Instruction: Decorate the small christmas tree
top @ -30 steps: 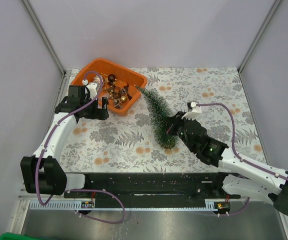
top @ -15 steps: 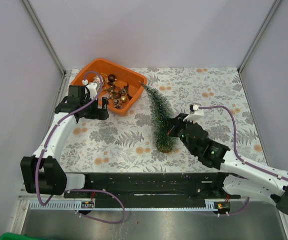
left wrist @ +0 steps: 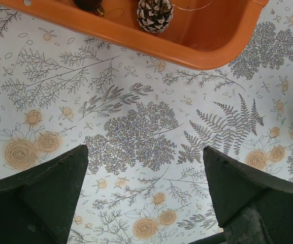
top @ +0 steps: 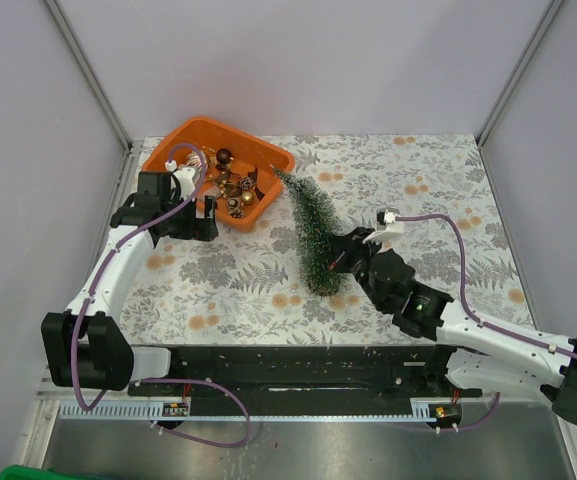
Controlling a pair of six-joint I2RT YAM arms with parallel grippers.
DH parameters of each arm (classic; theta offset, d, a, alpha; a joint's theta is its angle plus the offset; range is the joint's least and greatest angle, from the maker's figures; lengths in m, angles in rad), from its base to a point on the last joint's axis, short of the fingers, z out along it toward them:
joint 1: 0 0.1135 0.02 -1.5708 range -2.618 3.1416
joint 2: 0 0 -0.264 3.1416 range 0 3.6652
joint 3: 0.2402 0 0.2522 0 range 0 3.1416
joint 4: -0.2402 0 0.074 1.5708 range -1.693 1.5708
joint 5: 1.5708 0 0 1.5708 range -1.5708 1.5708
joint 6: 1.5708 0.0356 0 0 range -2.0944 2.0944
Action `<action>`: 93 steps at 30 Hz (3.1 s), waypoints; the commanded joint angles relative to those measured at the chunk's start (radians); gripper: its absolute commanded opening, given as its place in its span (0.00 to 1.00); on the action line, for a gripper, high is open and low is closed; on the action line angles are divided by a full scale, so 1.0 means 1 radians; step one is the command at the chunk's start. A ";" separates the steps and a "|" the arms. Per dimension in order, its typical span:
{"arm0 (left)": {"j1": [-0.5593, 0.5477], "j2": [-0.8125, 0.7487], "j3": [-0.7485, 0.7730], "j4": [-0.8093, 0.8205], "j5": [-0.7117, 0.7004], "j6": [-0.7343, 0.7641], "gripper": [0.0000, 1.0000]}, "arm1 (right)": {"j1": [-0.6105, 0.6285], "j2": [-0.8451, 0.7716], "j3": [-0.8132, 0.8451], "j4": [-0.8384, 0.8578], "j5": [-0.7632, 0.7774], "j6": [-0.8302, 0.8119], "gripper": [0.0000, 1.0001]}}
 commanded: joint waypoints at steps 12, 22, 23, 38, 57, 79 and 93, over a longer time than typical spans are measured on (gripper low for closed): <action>0.003 0.022 0.031 0.036 -0.013 -0.012 0.99 | 0.060 -0.073 -0.098 0.031 0.084 0.028 0.24; -0.033 0.116 0.117 0.062 -0.045 -0.065 0.99 | 0.079 -0.146 -0.052 -0.052 0.058 0.002 0.72; -0.045 0.122 0.125 0.069 -0.047 -0.065 0.99 | 0.080 -0.159 -0.043 -0.056 0.047 -0.006 0.72; -0.301 0.402 0.416 0.074 -0.172 -0.031 0.99 | 0.092 -0.323 0.152 -0.340 0.022 -0.108 0.72; -0.361 0.666 0.533 0.076 -0.145 -0.055 0.39 | 0.092 -0.394 0.213 -0.452 0.276 -0.317 0.71; -0.323 0.338 0.339 0.064 0.085 -0.250 0.98 | 0.090 -0.363 0.147 -0.412 0.371 -0.330 0.73; -0.200 0.303 0.255 0.249 -0.347 0.038 0.99 | 0.092 -0.351 0.126 -0.394 0.363 -0.293 0.74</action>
